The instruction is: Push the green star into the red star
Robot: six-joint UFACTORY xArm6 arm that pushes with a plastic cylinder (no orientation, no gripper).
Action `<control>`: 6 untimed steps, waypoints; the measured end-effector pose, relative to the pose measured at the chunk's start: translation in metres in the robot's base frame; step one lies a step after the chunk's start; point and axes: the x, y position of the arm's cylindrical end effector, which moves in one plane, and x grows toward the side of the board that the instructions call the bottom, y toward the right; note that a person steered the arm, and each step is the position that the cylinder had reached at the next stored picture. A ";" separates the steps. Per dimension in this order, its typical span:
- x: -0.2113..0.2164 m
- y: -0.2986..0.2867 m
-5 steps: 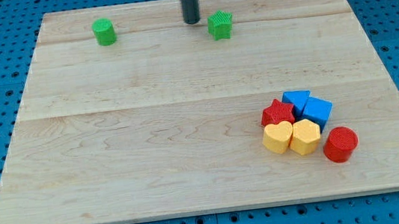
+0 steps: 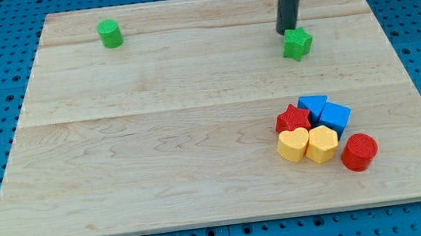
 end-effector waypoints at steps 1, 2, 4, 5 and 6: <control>0.025 0.014; 0.079 0.016; 0.121 -0.055; 0.088 -0.059; 0.007 -0.095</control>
